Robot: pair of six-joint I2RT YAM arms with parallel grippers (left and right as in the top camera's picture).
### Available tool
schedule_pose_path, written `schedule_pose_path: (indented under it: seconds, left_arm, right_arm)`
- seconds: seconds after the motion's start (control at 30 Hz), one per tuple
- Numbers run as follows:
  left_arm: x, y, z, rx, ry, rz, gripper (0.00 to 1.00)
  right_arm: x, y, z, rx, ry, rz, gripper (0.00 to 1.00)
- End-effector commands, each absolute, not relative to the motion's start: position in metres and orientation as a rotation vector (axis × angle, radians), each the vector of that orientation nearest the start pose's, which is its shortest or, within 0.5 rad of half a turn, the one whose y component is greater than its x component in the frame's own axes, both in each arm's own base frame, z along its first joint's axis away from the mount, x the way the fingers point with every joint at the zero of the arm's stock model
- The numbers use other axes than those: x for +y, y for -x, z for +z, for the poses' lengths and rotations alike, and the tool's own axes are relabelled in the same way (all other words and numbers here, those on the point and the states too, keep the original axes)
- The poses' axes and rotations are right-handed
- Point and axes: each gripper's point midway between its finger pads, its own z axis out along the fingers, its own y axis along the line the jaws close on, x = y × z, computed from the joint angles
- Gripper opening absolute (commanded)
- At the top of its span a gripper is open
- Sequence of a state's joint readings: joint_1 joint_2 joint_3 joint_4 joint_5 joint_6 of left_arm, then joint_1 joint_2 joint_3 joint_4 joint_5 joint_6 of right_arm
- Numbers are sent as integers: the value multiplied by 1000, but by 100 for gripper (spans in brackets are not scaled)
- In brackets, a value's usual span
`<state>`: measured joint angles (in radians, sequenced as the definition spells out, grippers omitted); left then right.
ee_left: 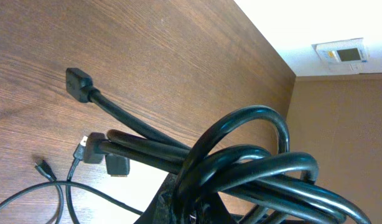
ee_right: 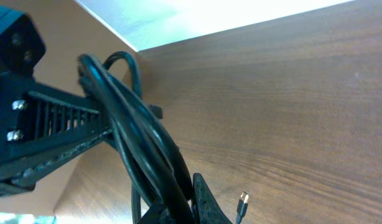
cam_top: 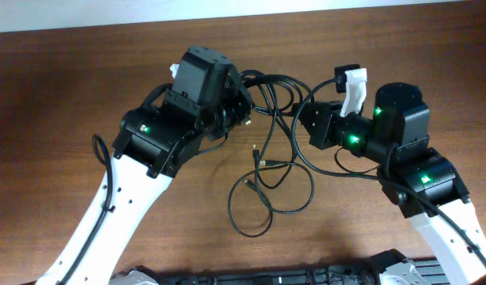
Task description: Untangle cables
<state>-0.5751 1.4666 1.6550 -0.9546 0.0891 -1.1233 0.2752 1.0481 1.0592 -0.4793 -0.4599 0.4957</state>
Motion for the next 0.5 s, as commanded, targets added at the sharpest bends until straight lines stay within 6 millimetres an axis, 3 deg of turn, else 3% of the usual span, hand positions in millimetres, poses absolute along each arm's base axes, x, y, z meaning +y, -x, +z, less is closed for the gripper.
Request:
schedule_pose_path:
  seconds: [0.0, 0.17, 0.23, 0.3, 0.43, 0.47]
  left_arm:
    - [-195, -347, 315, 2337, 778, -752, 0]
    - [-195, -347, 315, 2345, 732, -736, 0]
    - [-195, -347, 315, 2355, 662, -711, 0]
    - [-195, -347, 315, 2362, 611, -692, 0]
    - [-195, -347, 315, 2370, 547, -669, 0]
    - [-195, -347, 315, 2371, 547, -668, 0]
  right_arm:
    - [137, -314, 300, 2120, -103, 800, 4]
    - [138, -315, 302, 2111, -83, 793, 4]
    - [141, -313, 303, 2105, -5, 784, 18]
    - [143, -312, 303, 2105, 4, 793, 46]
    - [143, -312, 303, 2104, 5, 795, 73]
    - [143, -312, 303, 2104, 5, 795, 75]
